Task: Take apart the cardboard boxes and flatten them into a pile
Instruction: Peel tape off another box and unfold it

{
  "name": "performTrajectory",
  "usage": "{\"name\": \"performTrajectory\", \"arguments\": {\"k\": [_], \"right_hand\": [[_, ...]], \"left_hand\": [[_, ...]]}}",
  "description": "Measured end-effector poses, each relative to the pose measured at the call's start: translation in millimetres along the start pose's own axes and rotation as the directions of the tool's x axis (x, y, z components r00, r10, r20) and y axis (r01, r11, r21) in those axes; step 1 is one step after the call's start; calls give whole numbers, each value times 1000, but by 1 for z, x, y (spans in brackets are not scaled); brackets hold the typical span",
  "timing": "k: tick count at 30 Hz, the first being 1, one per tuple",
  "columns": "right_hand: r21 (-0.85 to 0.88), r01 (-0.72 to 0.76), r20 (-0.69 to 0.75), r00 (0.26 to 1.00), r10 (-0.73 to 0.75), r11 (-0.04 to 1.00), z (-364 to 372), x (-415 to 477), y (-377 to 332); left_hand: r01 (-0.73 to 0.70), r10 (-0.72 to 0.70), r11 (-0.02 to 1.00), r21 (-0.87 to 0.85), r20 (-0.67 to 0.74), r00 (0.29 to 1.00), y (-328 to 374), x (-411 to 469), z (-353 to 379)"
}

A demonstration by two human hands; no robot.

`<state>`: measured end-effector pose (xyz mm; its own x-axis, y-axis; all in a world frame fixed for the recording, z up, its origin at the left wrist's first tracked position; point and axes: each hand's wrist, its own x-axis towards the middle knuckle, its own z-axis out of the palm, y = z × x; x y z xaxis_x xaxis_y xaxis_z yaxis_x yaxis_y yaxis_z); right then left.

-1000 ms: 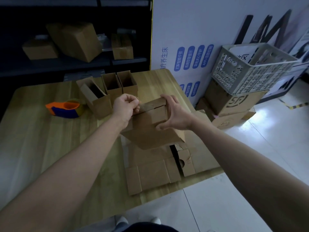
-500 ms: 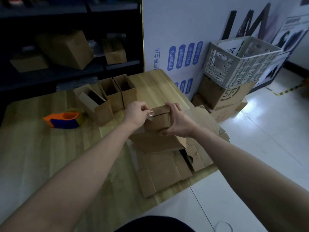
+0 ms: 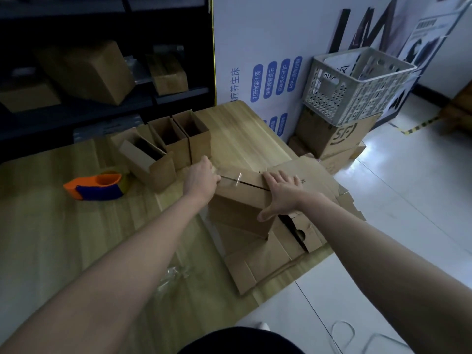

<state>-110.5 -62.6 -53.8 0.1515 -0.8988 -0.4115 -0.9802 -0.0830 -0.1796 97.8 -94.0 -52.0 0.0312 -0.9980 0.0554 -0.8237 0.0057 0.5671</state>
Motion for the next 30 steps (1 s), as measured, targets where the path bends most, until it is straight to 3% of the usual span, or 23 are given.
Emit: {"name": "performTrajectory", "arguments": {"k": [5,12,15,18,20,23,27,30], "right_hand": [[-7,-42,-43,998,42,999,3,4,-20],[-31,-57,-72,996,55,998,9,8,-21],[-12,-29,-85,996,28,999,10,5,-17],[0,-17,-85,996,17,1000,9,3,-13],[20,-20,-68,997,21,1000,7,4,-11],[8,-14,-62,998,14,1000,7,7,-14],[-27,-13,-89,996,10,1000,9,6,-18],[-44,-14,-91,996,10,999,11,2,-16]], "left_hand": [[-155,151,980,124,38,988,5,-3,3],[-170,134,937,306,135,982,15,-8,18],[-100,100,995,9,54,994,12,-4,15],[196,-212,954,-228,-45,976,-8,8,-2],[271,-311,908,-320,-81,947,-29,13,-19],[178,-194,916,-359,-10,981,-30,2,-29],[-36,41,998,-52,94,995,3,-14,2],[-77,76,997,17,50,996,8,-14,12]]}}
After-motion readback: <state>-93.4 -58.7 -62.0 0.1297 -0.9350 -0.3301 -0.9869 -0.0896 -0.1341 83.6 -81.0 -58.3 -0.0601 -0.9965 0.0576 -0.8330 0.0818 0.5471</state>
